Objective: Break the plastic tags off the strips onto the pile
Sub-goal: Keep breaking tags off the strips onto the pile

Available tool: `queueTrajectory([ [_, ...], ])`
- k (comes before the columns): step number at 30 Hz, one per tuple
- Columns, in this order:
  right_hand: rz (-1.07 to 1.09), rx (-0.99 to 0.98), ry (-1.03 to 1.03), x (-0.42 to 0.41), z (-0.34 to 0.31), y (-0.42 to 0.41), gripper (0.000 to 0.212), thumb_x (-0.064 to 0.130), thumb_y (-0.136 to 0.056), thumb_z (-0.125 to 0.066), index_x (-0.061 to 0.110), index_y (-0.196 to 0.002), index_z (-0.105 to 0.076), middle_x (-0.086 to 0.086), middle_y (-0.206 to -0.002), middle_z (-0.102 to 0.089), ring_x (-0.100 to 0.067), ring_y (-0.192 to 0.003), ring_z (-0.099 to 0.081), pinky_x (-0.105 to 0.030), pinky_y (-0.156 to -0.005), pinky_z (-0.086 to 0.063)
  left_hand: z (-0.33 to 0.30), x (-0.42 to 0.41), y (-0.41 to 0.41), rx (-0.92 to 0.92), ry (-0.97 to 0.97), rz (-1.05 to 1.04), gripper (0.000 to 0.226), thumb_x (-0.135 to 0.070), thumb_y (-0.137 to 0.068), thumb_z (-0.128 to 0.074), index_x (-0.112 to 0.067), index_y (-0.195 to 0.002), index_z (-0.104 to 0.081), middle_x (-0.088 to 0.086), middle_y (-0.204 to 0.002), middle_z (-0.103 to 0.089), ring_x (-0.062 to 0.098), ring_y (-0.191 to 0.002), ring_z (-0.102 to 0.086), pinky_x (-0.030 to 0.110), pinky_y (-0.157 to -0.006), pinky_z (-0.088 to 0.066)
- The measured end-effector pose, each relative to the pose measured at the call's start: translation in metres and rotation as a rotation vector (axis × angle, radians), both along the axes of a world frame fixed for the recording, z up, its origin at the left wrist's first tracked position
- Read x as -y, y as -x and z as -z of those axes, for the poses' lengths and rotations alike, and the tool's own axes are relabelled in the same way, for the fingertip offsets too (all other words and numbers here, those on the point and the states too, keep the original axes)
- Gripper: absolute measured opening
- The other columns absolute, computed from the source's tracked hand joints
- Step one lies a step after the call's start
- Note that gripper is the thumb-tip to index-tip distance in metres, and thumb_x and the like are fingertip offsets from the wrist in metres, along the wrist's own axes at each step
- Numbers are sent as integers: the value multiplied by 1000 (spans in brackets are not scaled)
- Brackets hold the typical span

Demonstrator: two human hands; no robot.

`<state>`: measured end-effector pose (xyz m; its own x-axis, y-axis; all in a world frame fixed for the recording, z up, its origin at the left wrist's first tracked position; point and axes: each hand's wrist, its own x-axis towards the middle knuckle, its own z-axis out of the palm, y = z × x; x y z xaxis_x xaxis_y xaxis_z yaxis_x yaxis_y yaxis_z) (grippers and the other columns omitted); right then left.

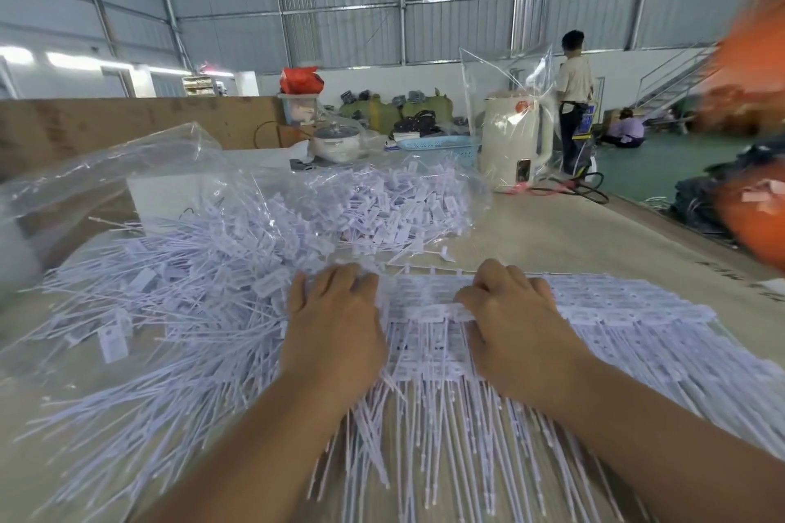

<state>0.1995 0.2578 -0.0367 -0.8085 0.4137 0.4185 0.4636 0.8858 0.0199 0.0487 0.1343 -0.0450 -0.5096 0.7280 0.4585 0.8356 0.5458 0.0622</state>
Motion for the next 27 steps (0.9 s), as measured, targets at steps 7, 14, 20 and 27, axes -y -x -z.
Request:
queueTrajectory([
  [7,-57,-195,48,-6,-13,-15,26,4,-77,-55,17,-99,-61,0,-100,-48,-21,-91,-41,-32,-79,-26,-6,3,0,75,-160,61,43,-20,-92,-50,-30,-134,-53,-5,-140,-47,22,-129,-40,47,-116,-21],
  [14,-198,-239,173,-7,-29,-27,22,6,-80,-51,25,-85,-44,5,-73,-51,-23,-66,-49,-32,-62,-29,-4,4,4,67,-99,12,32,-16,-88,-57,-34,-111,-69,-4,-147,-36,22,-136,-29,49,-118,-12],
  [20,-216,-341,235,-6,-34,-31,22,5,-81,-52,26,-84,-44,3,-68,-50,-23,-63,-48,-36,-56,-37,-7,5,-3,125,-125,26,59,-47,-89,-16,-29,-101,-71,-7,-143,-42,20,-133,-34,50,-117,-14],
  [27,-174,-428,242,-6,-33,-32,19,4,-82,-53,22,-82,-47,6,-64,-47,-11,-59,-45,-25,-53,-35,-3,2,-5,220,-77,49,53,-80,-73,-39,-38,-95,-64,-13,-145,-36,16,-138,-24,48,-119,2],
])
